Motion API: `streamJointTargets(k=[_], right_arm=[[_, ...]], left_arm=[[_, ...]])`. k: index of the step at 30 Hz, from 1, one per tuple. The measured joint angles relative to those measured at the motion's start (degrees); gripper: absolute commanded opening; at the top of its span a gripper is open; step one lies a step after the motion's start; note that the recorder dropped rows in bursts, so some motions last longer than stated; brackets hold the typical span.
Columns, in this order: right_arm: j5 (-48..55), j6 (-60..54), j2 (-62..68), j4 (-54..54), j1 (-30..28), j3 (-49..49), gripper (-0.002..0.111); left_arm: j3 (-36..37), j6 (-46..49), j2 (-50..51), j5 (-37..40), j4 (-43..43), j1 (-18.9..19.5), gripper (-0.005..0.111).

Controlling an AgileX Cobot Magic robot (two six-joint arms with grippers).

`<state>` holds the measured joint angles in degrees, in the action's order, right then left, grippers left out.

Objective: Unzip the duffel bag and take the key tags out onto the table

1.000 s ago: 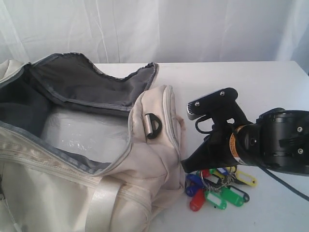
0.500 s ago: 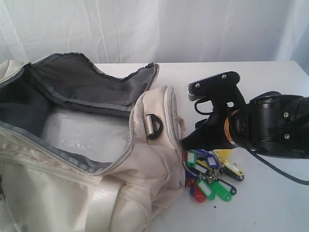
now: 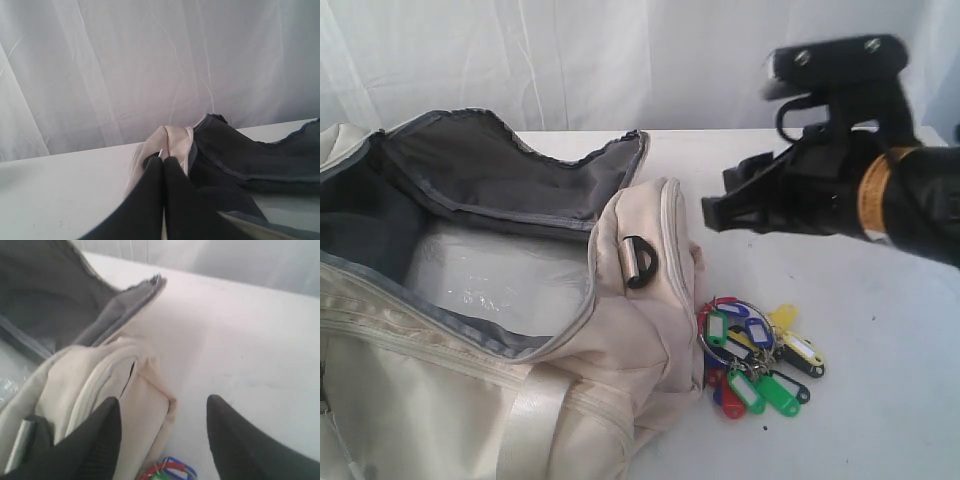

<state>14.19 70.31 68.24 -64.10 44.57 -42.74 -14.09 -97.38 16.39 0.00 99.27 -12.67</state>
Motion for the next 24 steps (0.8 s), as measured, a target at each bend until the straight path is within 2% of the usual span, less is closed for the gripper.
streamJointTargets(k=[10, 11, 13, 17, 19, 23, 24], right_arm=[[4.6, -3.1, -21.9, -0.2, 0.0, 1.2, 0.031], [4.9, -3.7, -23.9, -0.1, 0.0, 1.9, 0.026], [7.0, -7.5, -30.8, 2.1, 0.0, 5.2, 0.019], [10.1, -24.0, -45.9, 15.6, 0.0, 12.7, 0.017], [11.1, -30.4, -53.0, 22.2, 0.0, 16.9, 0.017], [11.7, -32.2, -59.2, 26.4, 0.0, 21.0, 0.017], [11.7, -32.2, -59.7, 26.7, 0.0, 21.7, 0.012]], left_arm=[[0.0, -1.5, 0.0, 2.5, 0.0, 0.0, 0.0], [0.0, -1.4, 0.0, 2.5, 0.0, 0.0, 0.0], [0.0, -1.6, 0.0, 2.3, 0.0, 0.0, 0.0], [0.0, -5.2, 0.0, 0.0, -0.1, 0.0, 0.0], [0.0, -5.6, 0.0, -5.2, -0.2, 0.0, 0.0], [0.0, -6.0, 0.0, -16.8, -0.7, 0.0, 0.0], [0.0, -6.1, 0.0, -18.4, -0.7, 0.0, 0.0]])
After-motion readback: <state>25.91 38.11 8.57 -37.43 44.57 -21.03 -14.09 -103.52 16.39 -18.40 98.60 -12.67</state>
